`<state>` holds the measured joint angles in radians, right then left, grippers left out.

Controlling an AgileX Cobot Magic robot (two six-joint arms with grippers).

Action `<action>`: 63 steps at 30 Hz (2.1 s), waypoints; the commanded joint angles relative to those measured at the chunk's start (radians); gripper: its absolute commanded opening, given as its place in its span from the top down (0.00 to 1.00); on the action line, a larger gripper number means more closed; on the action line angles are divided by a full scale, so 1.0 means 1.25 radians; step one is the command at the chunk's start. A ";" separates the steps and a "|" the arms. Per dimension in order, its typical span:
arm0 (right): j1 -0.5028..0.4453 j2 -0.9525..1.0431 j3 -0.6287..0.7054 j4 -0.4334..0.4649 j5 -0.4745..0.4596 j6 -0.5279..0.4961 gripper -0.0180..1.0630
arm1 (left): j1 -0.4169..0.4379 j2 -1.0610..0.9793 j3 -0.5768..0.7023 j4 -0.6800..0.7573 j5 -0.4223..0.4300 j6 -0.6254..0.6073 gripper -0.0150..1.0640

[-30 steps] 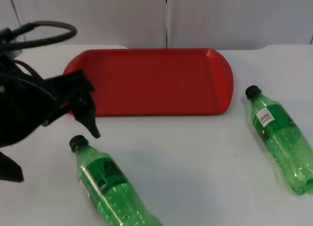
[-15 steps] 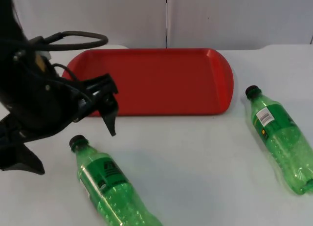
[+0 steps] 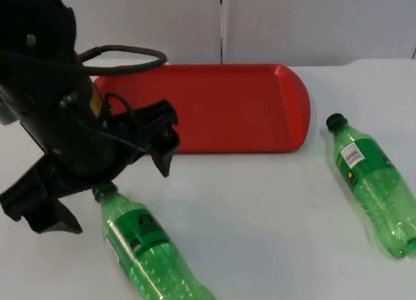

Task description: Place the bottle upright on the tray.

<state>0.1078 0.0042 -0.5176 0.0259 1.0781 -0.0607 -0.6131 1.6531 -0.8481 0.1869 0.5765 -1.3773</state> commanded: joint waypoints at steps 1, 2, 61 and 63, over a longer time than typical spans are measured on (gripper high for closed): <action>-0.004 -0.003 0.001 0.002 0.001 -0.001 0.01 | -0.014 0.018 -0.005 -0.012 -0.004 -0.014 0.01; -0.004 -0.003 0.001 0.002 0.001 -0.001 0.01 | -0.022 0.032 -0.005 -0.015 0.000 -0.015 0.01; -0.004 -0.003 0.001 0.002 0.001 0.000 0.01 | 0.021 0.270 -0.091 -0.144 -0.090 0.199 0.01; -0.004 -0.003 0.001 0.002 0.001 0.000 0.01 | 0.021 0.270 -0.091 -0.144 -0.090 0.199 0.01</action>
<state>0.1078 0.0042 -0.5176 0.0259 1.0781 -0.0607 -0.5825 1.9899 -0.9562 0.0227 0.4558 -1.1360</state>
